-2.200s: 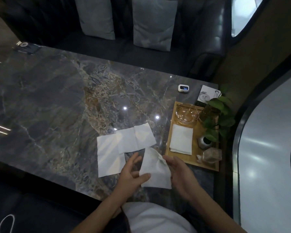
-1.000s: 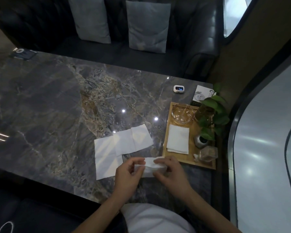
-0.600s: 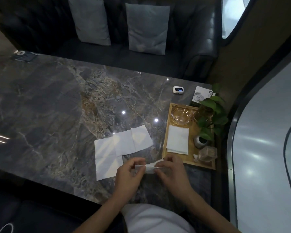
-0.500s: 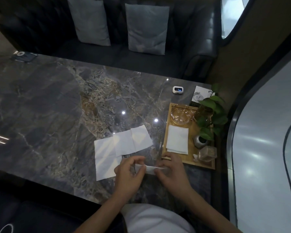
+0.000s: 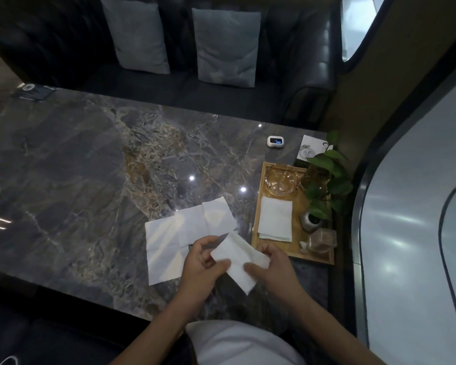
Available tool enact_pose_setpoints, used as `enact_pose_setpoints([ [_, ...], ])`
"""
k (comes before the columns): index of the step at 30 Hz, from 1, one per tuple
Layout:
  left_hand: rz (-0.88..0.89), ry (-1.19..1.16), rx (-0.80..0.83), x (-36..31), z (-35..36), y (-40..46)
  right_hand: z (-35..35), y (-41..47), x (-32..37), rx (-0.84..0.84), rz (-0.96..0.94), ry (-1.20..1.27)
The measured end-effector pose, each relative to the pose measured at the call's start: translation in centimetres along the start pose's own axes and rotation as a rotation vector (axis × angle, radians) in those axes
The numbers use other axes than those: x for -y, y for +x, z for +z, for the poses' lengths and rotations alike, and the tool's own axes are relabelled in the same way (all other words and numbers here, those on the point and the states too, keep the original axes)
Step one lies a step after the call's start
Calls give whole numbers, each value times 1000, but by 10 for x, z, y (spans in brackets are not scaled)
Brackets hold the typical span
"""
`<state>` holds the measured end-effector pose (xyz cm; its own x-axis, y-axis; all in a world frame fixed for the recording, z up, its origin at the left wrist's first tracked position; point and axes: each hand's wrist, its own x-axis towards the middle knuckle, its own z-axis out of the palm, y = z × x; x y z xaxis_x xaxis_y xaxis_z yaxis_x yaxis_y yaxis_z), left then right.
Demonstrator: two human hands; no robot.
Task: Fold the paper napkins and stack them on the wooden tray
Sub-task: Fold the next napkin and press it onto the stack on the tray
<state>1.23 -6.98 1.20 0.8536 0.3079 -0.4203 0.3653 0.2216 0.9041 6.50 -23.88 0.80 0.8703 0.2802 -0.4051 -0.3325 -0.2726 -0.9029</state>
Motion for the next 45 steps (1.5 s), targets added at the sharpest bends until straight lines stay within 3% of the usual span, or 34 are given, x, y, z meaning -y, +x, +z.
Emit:
enact_pose_setpoints([
  [7, -3, -18, -51, -4, 2, 0, 3, -2, -4, 112, 50, 85],
  [13, -10, 15, -52, -5, 3, -1, 0, 0, 3, 4, -23, 134],
  [19, 26, 88, -81, -4, 4, 1, -2, -2, -3, -48, -73, 24],
  [32, -24, 238, 98, -3, 6, 3, -14, -2, -6, -6, -69, 53],
  [45, 9, 308, 149, -9, 27, 30, -36, 12, -4, -22, -100, -16],
])
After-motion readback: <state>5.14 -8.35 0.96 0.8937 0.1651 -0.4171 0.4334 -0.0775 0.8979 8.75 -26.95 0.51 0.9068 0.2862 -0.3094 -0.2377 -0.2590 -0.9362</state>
